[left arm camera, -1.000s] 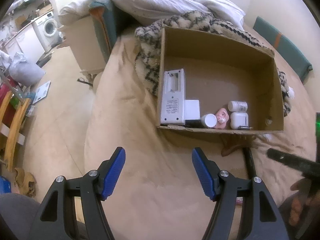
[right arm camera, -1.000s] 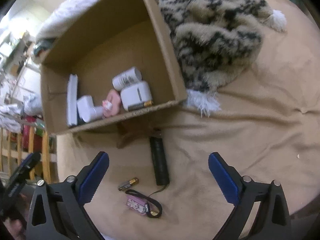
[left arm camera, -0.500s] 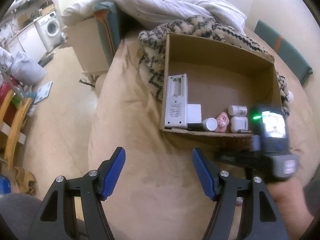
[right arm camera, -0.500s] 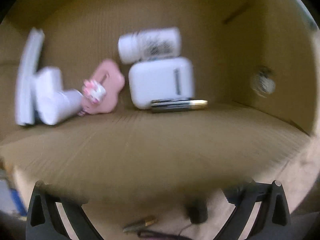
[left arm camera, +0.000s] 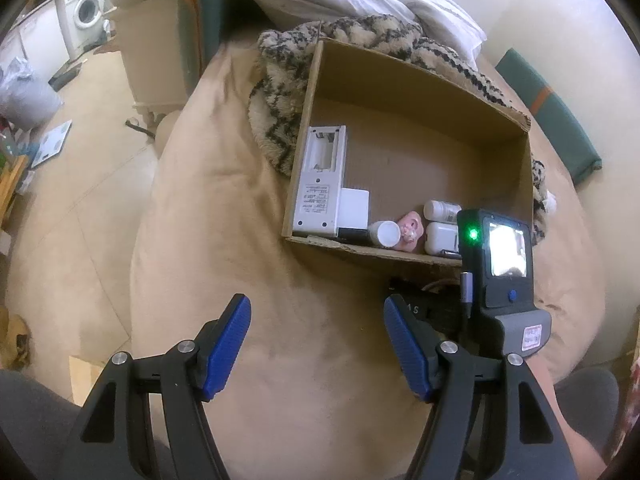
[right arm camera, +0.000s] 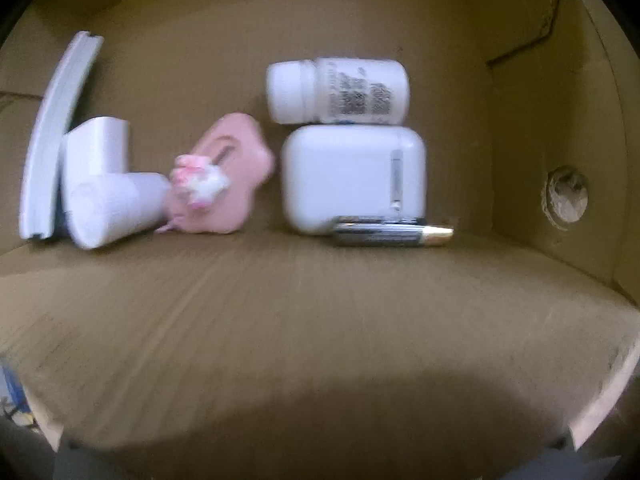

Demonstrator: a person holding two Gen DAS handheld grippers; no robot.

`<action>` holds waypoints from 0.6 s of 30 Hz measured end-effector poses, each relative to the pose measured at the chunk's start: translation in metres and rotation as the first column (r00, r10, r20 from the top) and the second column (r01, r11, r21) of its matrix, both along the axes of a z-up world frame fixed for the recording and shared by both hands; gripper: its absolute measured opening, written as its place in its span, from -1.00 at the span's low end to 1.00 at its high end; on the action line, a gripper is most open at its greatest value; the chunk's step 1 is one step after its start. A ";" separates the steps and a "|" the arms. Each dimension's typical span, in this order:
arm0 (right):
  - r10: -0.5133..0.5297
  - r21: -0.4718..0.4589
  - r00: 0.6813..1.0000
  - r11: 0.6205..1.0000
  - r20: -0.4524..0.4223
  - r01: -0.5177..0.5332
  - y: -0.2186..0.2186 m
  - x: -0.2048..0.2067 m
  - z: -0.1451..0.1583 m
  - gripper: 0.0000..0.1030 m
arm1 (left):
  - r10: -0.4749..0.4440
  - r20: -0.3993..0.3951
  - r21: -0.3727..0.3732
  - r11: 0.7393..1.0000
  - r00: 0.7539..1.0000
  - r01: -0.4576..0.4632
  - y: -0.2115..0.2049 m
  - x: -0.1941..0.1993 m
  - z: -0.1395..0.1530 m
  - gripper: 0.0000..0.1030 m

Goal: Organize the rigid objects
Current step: 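Grasp the pink translucent toy with the right gripper and lift it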

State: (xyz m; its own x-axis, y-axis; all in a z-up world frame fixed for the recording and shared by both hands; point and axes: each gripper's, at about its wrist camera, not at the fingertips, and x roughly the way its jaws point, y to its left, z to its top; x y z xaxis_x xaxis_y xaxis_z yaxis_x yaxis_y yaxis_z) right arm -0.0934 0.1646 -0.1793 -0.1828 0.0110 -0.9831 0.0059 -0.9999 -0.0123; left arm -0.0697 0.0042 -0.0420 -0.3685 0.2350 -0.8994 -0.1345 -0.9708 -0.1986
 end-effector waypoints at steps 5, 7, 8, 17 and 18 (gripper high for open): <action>0.012 -0.037 1.000 0.999 0.014 -0.011 0.002 0.008 0.009 -0.08 | 0.016 0.009 0.000 1.000 1.000 -0.016 -0.005 0.001 -0.001 0.28; 0.010 -0.050 1.000 0.999 0.003 -0.010 0.004 0.015 0.014 -0.17 | 0.014 0.010 -0.010 1.000 1.000 -0.014 -0.004 0.001 -0.002 0.28; 0.013 -0.062 1.000 0.998 -0.007 -0.013 0.005 0.020 0.017 -0.26 | 0.012 0.010 -0.013 1.000 1.000 -0.012 -0.004 0.001 -0.002 0.28; 0.104 -0.210 0.990 0.970 -0.097 -0.122 0.001 0.062 0.045 -1.00 | 0.003 0.012 -0.040 0.999 1.000 -0.003 -0.001 0.001 -0.004 0.28; 0.103 -0.216 0.989 0.969 -0.104 -0.123 0.001 0.064 0.047 -1.00 | 0.004 0.013 -0.041 0.999 1.000 -0.004 -0.001 0.001 -0.005 0.28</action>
State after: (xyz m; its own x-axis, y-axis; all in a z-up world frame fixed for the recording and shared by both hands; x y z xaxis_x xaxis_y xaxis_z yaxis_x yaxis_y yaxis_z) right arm -0.0290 0.1654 -0.1318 -0.2590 -0.2309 -0.9379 0.1283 -0.9706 0.2035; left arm -0.0689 0.0032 -0.0469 -0.3579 0.1961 -0.9129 -0.1282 -0.9788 -0.1600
